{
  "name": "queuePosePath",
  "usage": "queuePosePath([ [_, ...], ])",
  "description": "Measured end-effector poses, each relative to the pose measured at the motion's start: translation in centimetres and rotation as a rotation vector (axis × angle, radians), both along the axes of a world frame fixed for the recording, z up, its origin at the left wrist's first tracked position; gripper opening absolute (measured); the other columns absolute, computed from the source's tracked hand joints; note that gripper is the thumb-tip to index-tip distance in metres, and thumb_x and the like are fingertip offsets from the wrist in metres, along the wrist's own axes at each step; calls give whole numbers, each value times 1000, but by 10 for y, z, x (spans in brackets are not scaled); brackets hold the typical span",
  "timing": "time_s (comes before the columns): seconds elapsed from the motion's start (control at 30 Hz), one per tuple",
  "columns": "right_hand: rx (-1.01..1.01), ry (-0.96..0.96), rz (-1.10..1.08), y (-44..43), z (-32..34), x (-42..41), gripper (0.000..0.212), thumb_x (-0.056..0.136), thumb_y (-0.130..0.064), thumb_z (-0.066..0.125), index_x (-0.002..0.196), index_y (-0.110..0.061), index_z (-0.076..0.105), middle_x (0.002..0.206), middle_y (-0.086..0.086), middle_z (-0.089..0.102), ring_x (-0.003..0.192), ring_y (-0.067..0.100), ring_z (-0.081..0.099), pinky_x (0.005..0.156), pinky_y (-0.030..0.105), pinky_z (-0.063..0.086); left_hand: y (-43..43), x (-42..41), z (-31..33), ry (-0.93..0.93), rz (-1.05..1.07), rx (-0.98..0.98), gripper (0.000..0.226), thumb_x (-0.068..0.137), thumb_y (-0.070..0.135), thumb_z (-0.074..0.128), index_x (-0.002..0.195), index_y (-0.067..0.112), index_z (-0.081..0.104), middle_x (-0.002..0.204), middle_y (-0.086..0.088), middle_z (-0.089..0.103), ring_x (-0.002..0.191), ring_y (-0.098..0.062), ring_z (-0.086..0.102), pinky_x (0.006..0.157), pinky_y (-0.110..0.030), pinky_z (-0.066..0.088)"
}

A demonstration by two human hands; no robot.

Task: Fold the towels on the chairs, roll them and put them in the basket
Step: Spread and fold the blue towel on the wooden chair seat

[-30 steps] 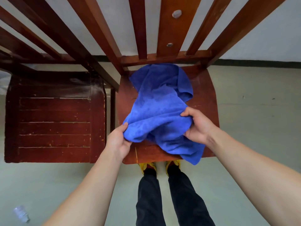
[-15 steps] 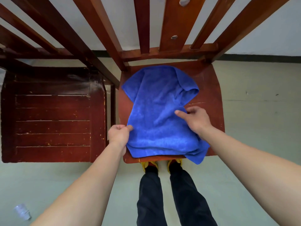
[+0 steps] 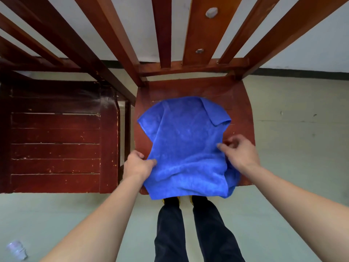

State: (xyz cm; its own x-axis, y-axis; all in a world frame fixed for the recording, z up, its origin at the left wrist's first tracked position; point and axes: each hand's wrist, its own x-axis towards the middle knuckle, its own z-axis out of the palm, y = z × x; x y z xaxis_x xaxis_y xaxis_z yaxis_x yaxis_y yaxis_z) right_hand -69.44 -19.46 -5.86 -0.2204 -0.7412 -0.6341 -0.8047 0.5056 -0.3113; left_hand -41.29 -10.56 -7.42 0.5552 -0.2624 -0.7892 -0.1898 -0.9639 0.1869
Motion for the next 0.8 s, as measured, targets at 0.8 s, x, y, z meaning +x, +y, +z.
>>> queuePosePath([
  [0.8,-311,-224,-408,-159,-24,10,23,87,-40,61,75,-20,61,77,-2,63,71,17,59,66,34,48,-169,58,-6,-46,308,-505,14,81,25,67,84,12,62,90,-11,68,80,-25,64,71,-32,54],
])
